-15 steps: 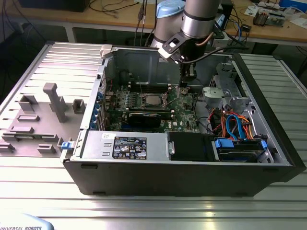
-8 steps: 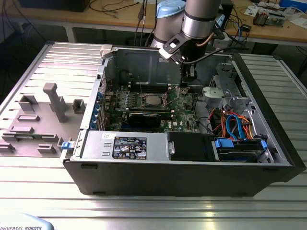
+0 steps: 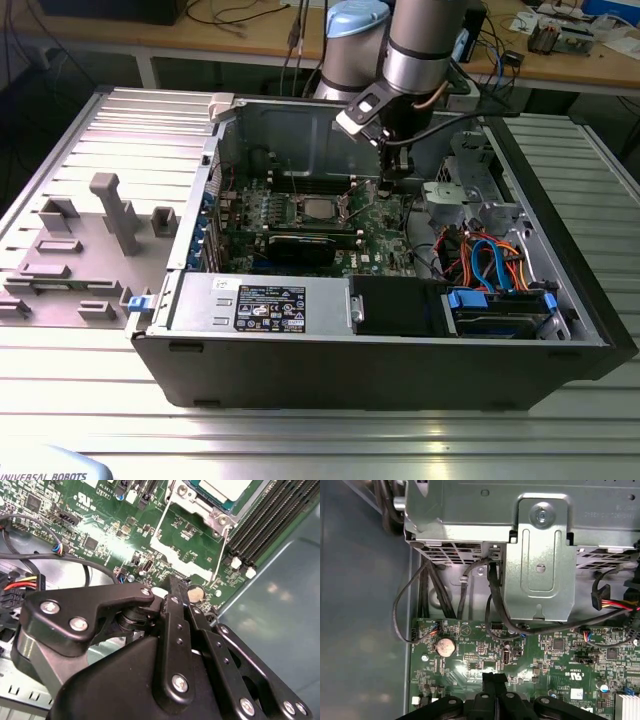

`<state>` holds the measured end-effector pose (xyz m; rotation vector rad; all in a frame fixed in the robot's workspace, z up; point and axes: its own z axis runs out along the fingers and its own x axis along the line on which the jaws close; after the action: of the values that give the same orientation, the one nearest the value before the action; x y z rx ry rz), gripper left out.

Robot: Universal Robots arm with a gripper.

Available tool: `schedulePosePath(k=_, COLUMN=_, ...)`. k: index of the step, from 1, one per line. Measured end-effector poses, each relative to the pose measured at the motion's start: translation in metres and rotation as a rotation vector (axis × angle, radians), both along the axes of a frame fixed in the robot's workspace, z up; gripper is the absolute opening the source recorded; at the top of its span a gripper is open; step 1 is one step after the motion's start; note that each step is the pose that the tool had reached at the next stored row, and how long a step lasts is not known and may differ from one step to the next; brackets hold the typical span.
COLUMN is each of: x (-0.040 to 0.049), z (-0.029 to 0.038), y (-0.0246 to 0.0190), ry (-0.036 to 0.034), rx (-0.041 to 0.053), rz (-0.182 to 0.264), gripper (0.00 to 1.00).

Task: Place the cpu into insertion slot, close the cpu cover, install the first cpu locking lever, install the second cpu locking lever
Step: 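Close the cpu cover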

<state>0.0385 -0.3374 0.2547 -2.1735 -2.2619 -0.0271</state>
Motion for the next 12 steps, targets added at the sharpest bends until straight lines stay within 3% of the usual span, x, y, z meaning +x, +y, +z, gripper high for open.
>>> schedulePosePath(k=4, x=0.0006, z=-0.0089, y=0.0, ry=0.0, rx=0.0001, rz=0.0, gripper=0.11)
schedulePosePath(k=12, x=-0.0068, z=-0.0101, y=0.0, ry=0.0, rx=0.0017, rz=0.0, gripper=0.11)
